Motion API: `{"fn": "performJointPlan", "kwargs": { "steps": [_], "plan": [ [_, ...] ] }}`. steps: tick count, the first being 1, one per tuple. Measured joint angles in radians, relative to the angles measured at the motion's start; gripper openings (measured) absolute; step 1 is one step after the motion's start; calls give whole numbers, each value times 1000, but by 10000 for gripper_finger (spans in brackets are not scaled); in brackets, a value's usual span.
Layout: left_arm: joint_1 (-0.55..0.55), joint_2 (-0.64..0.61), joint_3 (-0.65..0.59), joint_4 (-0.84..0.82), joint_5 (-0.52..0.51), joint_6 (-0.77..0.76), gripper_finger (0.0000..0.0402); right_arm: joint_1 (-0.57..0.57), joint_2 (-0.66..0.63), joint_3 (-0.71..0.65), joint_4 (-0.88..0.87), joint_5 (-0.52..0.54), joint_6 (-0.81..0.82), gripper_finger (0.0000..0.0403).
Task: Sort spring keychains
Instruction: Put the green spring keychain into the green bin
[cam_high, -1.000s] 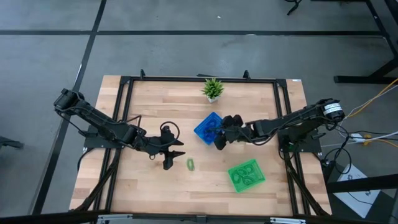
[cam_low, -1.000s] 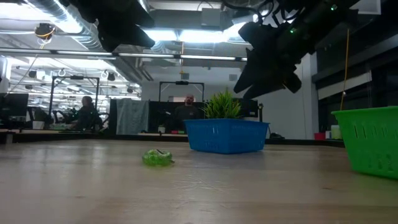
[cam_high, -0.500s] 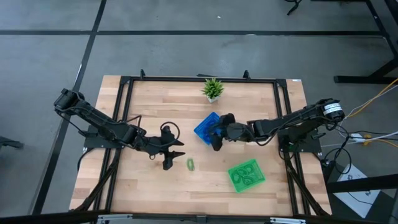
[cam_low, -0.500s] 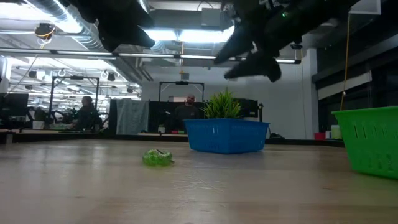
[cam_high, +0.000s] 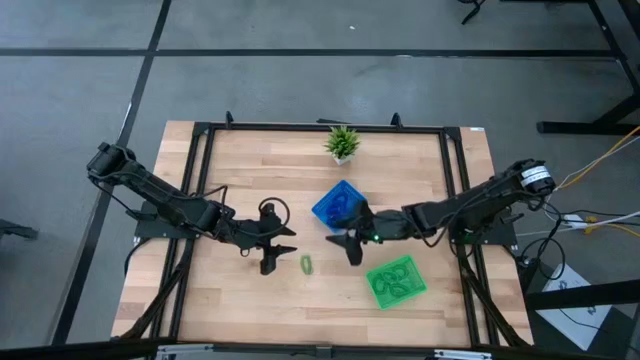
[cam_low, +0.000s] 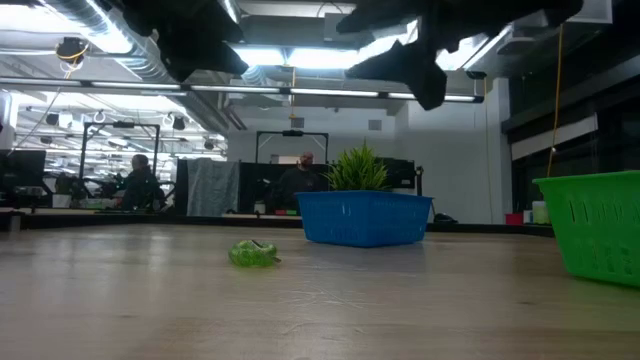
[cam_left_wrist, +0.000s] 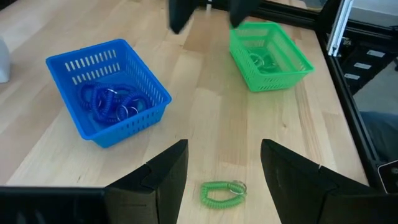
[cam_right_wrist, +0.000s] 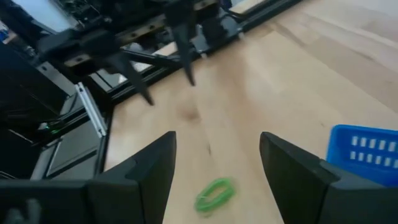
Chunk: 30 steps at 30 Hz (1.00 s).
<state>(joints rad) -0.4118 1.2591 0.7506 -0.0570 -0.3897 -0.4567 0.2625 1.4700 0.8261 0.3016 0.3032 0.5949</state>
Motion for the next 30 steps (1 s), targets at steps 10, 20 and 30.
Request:
{"fn": "performJointPlan", "kwargs": {
  "steps": [10,20,30],
  "plan": [
    [0,0,0,14,108,89,196,98,5,0,34,71,-2,228],
    [-63,3,0,9,135,127,196,135,97,0,67,71,7,228],
    [-76,137,0,13,91,111,196,148,141,0,86,70,33,228]
  ]
}}
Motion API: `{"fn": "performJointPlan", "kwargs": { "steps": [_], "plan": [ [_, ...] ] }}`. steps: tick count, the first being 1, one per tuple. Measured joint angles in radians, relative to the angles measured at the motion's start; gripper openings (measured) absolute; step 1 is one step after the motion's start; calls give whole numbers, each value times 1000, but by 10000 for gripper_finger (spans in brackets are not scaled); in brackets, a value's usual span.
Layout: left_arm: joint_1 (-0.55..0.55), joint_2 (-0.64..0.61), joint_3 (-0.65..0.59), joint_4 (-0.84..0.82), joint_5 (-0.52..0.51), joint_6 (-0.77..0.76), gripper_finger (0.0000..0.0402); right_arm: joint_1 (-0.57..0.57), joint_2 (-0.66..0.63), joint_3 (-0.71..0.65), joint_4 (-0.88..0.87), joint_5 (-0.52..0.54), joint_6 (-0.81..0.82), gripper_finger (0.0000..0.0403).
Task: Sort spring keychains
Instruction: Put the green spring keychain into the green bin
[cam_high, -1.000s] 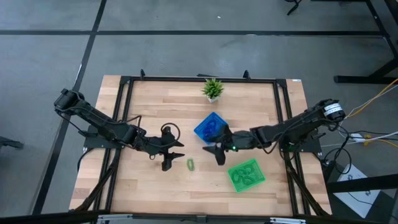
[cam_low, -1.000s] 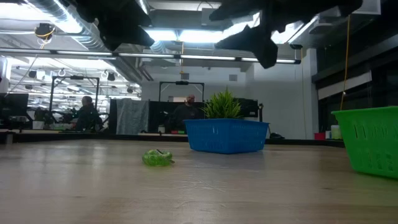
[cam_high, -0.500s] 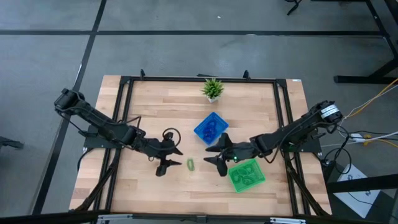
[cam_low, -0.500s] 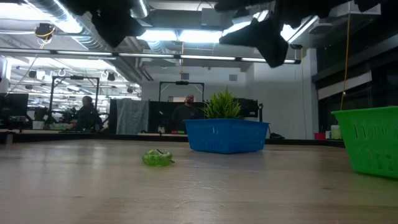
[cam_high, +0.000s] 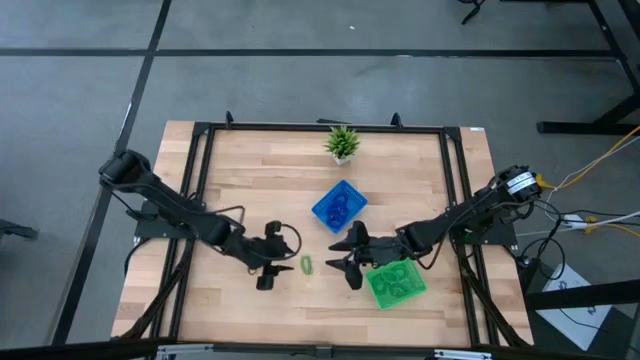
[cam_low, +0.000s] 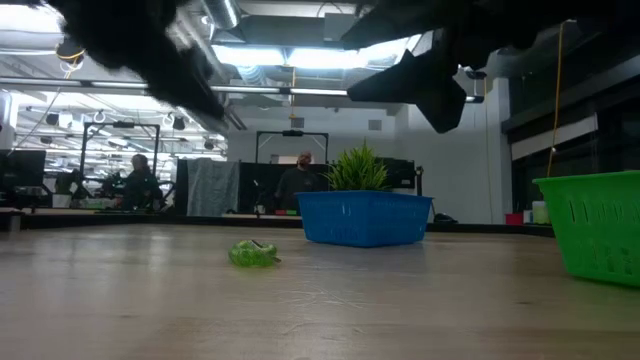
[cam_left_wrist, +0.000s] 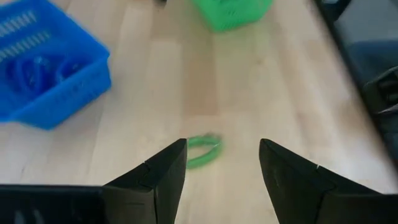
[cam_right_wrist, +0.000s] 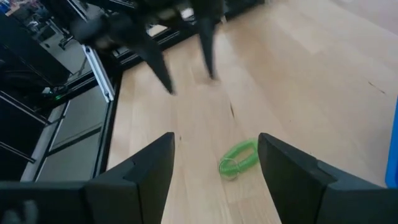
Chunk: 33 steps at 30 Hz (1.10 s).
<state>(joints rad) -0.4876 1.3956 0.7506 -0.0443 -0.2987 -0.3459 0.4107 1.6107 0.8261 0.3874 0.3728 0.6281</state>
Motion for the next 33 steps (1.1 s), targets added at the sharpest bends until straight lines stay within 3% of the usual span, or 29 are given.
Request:
{"fn": "performJointPlan", "kwargs": {
  "steps": [7,19,33],
  "plan": [
    [52,126,-1,61,-43,-9,196,1,0,0,22,-9,-3,228],
    [160,282,0,165,116,-36,196,5,0,0,34,-9,-4,228],
    [178,421,63,171,73,-41,196,5,0,0,34,-7,-9,228]
  ]
}}
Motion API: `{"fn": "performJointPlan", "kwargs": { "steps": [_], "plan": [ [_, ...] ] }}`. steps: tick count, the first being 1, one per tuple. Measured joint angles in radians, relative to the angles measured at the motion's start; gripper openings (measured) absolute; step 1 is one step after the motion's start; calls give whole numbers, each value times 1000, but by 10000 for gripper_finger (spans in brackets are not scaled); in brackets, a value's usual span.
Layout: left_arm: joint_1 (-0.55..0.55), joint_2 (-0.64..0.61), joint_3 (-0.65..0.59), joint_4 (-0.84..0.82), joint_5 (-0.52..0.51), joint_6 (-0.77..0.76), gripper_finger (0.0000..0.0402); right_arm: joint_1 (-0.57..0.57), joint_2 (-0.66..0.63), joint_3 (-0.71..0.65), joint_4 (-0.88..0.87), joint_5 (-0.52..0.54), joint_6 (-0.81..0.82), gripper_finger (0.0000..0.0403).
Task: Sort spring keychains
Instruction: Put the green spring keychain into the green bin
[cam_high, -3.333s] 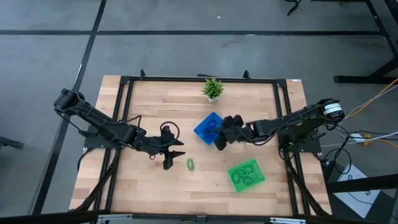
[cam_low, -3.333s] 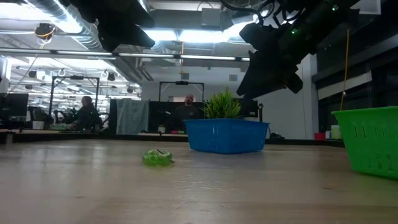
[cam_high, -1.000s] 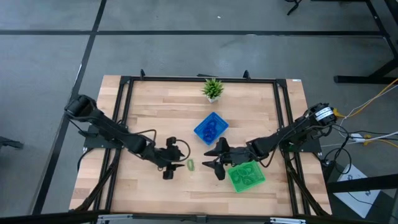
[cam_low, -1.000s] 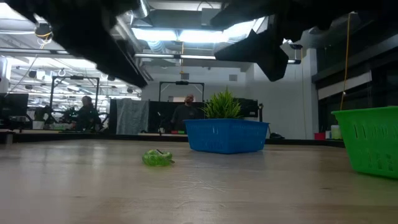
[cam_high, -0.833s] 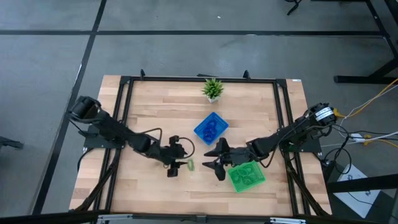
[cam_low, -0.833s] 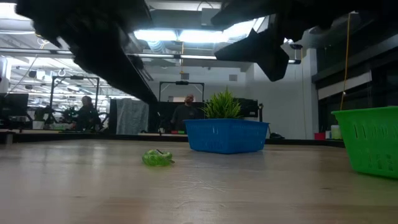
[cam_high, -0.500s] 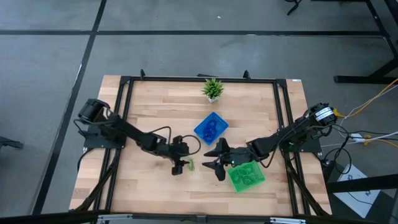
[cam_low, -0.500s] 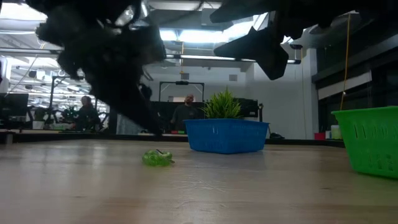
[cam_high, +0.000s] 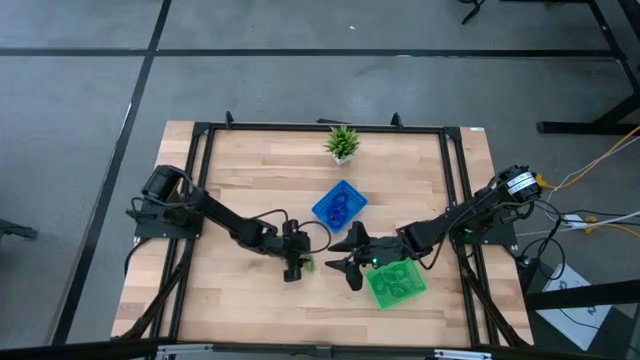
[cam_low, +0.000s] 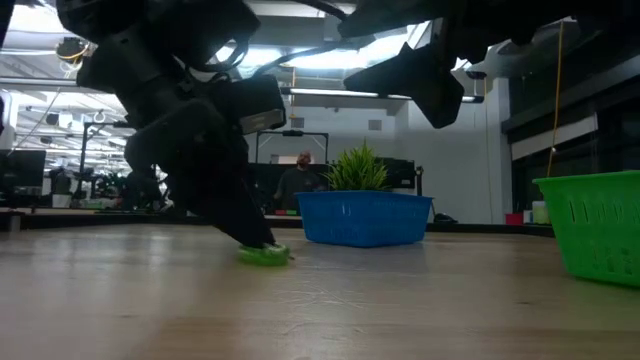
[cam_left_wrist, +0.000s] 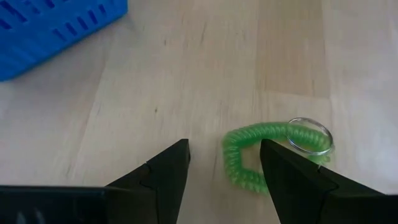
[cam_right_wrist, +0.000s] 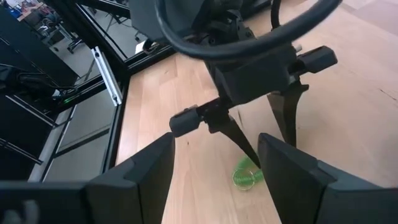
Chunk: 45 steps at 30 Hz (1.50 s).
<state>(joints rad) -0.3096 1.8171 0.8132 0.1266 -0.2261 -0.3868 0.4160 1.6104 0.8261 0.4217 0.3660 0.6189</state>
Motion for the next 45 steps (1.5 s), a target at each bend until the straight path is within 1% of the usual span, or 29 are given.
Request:
{"fn": "performJointPlan", "kwargs": {
  "steps": [4,7,11,17,19,23,26,33,38,45],
  "plan": [
    [-2,6,31,-77,-48,-8,191,0,0,0,0,-1,-2,228],
    [0,6,50,-132,-74,-22,169,0,0,0,0,-1,-2,228],
    [-6,6,53,-143,-89,-22,121,0,0,0,0,-1,-2,228],
    [-10,5,53,-149,-87,-22,36,0,0,0,0,-1,-2,228],
    [-11,5,53,-149,-84,-21,16,0,0,0,0,-1,-2,228],
    [-19,1,52,-147,-88,-20,15,0,-1,0,0,-1,-2,228],
    [-31,-10,50,-158,-112,-16,16,0,-1,0,0,-1,-1,228],
    [-56,-82,48,-170,-179,6,12,0,-1,0,0,0,1,228],
    [-80,-150,48,-184,-296,8,12,0,-1,0,0,0,3,228],
    [-119,-233,49,-187,-510,42,12,0,-1,0,7,12,5,228]
  ]
}}
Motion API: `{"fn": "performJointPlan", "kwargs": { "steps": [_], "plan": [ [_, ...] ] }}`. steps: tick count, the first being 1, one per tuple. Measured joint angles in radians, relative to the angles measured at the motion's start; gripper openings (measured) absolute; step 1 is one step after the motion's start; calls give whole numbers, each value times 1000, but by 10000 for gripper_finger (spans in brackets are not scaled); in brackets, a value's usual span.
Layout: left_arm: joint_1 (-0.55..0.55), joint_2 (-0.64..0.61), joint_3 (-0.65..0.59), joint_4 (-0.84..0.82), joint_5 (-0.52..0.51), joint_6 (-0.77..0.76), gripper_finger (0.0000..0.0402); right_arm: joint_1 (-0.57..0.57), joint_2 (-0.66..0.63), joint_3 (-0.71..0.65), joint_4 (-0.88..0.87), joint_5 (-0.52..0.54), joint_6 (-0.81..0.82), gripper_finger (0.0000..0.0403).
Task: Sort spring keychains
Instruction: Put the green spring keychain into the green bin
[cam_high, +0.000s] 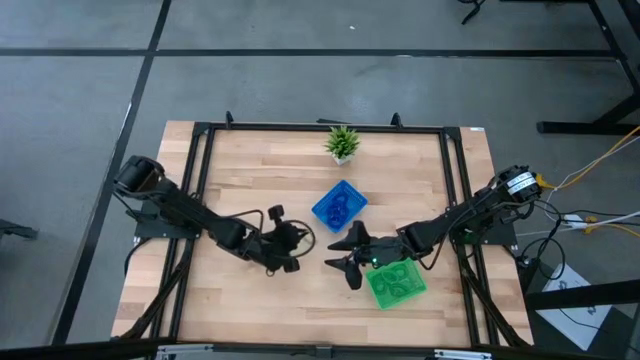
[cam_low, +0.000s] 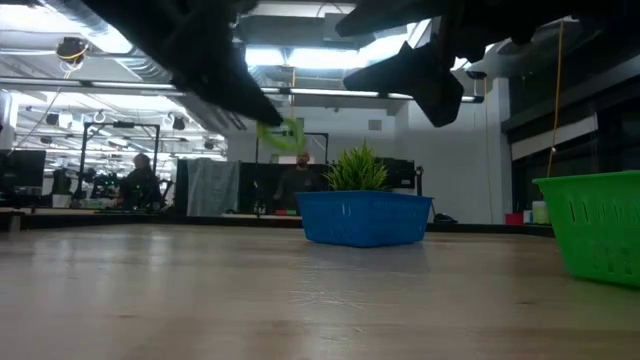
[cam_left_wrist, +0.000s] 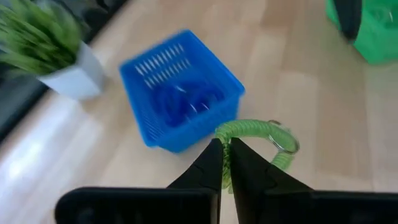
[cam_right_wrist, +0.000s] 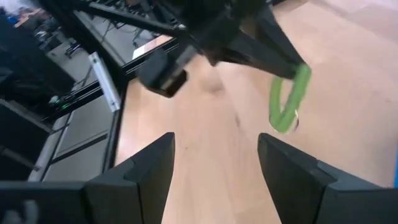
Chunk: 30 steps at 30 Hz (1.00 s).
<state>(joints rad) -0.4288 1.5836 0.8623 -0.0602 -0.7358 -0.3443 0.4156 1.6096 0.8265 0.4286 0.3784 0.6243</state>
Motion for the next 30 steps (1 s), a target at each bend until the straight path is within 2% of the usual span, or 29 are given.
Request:
{"fn": "performJointPlan", "kwargs": {
  "steps": [4,9,15,24,27,30],
  "plan": [
    [-24,-32,0,27,-94,38,12,0,0,0,1,60,1,228],
    [-43,-38,1,125,-128,121,12,-7,0,0,20,114,4,228],
    [-43,-38,1,245,-126,200,12,-26,0,0,57,119,-4,228],
    [-43,-38,1,298,-83,219,12,-51,0,0,87,126,-28,227],
    [-41,-38,1,305,-83,219,12,-52,0,1,89,127,-30,214],
    [-38,-38,1,317,-83,220,13,-51,0,1,85,126,-31,184]
  ]
}}
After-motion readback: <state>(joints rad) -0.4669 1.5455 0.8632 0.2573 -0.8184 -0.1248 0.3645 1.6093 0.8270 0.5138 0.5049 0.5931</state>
